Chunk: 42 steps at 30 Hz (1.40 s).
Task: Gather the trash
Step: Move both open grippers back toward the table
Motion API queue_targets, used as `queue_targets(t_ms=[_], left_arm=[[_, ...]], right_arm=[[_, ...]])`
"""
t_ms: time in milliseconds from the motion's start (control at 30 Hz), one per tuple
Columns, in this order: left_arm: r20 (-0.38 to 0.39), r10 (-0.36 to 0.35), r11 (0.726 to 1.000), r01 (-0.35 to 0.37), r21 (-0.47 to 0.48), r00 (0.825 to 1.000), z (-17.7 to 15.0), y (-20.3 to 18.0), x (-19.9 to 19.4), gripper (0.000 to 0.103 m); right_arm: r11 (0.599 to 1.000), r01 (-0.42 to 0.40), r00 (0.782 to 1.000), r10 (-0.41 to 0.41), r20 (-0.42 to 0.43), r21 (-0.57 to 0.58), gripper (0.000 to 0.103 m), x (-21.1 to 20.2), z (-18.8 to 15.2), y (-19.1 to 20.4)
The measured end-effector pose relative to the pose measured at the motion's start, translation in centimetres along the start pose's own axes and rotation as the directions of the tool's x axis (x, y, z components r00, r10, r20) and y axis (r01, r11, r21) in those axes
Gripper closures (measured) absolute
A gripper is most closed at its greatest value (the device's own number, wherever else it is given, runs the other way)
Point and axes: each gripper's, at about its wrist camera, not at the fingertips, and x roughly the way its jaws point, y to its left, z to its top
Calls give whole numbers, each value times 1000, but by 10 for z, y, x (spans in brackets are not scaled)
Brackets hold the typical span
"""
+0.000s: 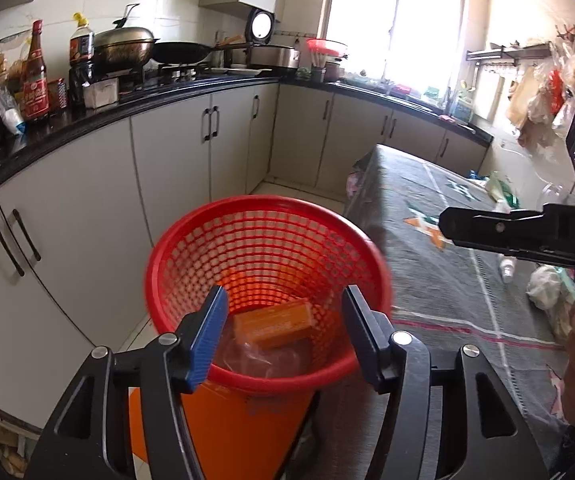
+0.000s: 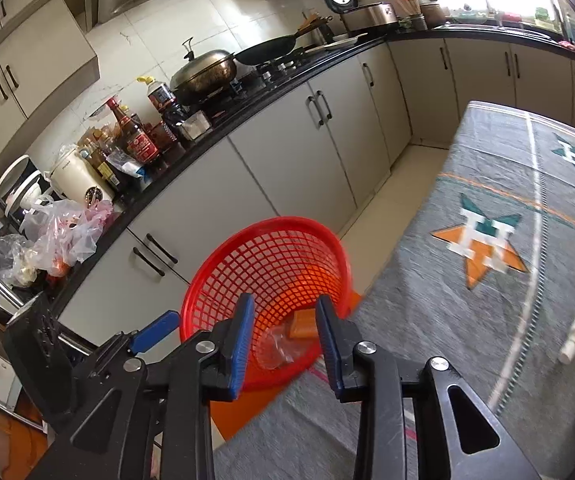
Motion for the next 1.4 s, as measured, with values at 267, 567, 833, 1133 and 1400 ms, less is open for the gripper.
queue_targets(t_ms=[267, 567, 833, 1133, 1400], left_arm=[[1, -54, 997, 53, 56, 999, -16, -56, -9, 40], [-17, -95, 986, 96, 134, 995, -33, -121, -10, 38], [-31, -92, 967, 97, 234, 995, -44, -169, -7, 37], [-59, -91, 954, 104, 281, 994, -53, -192, 2, 36], [-97, -128, 960, 148, 238, 987, -53, -184, 8, 36]], right_arm=[[999, 46, 998, -46, 53, 14, 63, -42, -27, -21], [991, 123, 982, -128, 135, 44, 62, -103, -62, -47], [984, 144, 972, -161, 171, 103, 62, -145, -91, -78], [968, 192, 947, -227, 227, 163, 62, -210, -134, -116], [911, 289, 899, -364, 244, 295, 62, -266, -173, -169]])
